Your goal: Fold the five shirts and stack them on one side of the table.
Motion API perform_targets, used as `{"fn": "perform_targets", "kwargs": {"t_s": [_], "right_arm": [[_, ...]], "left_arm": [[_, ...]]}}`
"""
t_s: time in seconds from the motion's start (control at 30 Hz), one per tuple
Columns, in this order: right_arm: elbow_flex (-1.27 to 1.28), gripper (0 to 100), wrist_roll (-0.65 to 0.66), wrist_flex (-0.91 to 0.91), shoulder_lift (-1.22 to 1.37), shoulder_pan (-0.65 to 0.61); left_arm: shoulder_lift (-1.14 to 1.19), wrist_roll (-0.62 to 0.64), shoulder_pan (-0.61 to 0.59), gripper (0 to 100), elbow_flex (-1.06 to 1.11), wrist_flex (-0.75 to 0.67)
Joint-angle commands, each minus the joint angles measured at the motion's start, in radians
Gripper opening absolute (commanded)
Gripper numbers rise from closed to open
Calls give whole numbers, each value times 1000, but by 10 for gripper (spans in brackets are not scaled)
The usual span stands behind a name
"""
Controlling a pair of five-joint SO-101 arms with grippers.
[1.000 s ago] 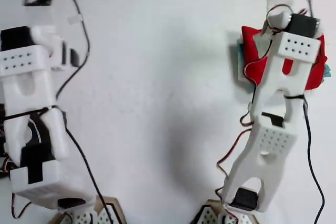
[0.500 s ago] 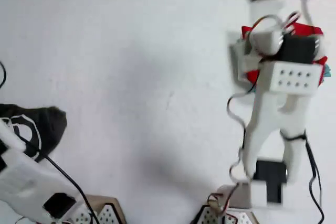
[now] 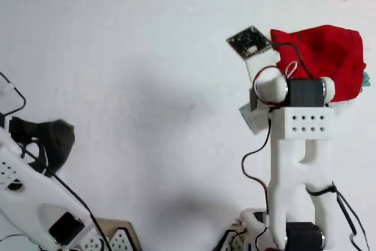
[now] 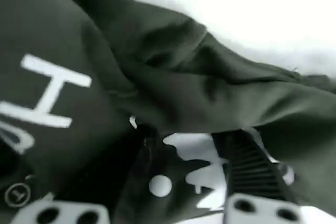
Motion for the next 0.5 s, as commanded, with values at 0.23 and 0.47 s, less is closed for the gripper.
{"fn": "perform_targets", "kwargs": {"t_s": [0.23,0.47], "right_arm": [[336,305,8,-292,-39,90],[623,305,8,-552,-39,148]], "left_arm": [[-14,107,304,25,-77,81],[-270,215,671,25,-5,81]]}}
